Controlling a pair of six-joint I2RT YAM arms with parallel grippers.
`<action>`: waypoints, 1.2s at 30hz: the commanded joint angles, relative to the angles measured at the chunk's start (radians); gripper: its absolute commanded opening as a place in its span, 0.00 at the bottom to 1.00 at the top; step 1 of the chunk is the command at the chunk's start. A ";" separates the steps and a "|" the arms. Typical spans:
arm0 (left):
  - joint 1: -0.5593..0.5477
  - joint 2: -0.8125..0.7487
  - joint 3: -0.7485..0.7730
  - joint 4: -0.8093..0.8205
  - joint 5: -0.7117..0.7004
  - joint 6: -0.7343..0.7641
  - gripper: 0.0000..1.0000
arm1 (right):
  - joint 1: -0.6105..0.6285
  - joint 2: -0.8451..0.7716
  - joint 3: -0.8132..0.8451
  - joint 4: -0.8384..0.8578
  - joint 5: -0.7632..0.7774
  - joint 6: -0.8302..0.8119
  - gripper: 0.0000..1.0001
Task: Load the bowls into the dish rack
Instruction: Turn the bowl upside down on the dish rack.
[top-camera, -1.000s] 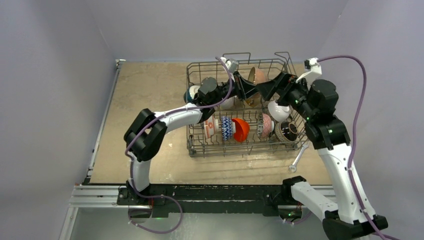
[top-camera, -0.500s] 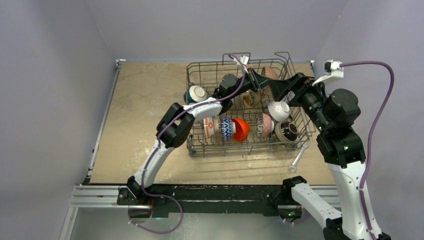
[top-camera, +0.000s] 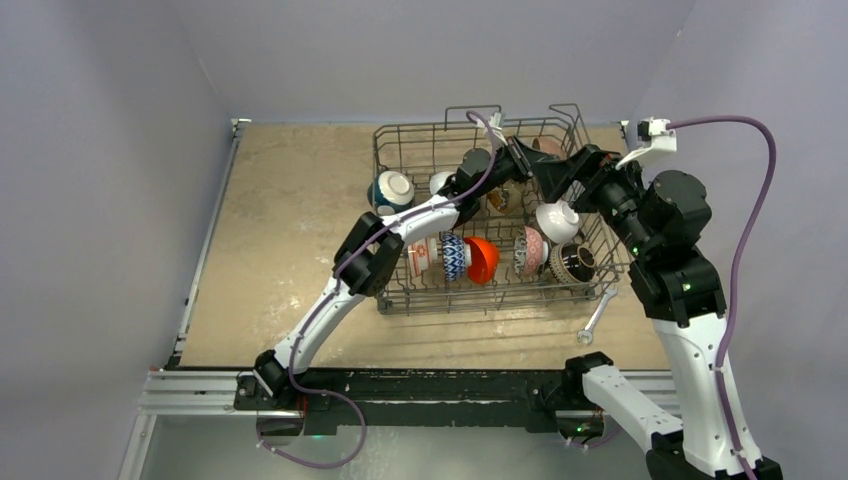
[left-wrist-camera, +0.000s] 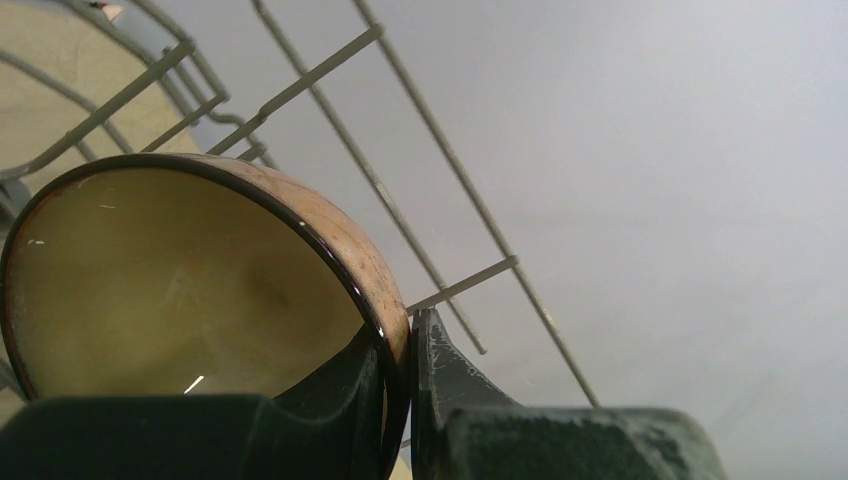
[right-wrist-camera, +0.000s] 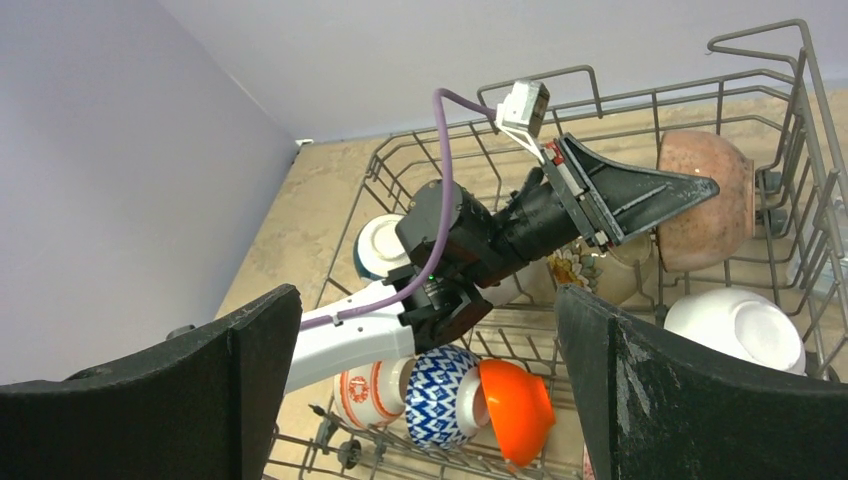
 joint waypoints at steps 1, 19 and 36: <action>-0.008 0.009 0.096 0.116 -0.034 -0.075 0.00 | -0.002 0.004 0.001 0.018 -0.024 -0.024 0.99; -0.007 -0.045 -0.042 0.114 -0.084 -0.096 0.00 | -0.002 0.003 -0.005 0.016 -0.028 -0.034 0.99; 0.010 -0.161 -0.177 0.070 -0.145 -0.029 0.48 | -0.003 0.000 -0.007 0.019 -0.038 -0.035 0.99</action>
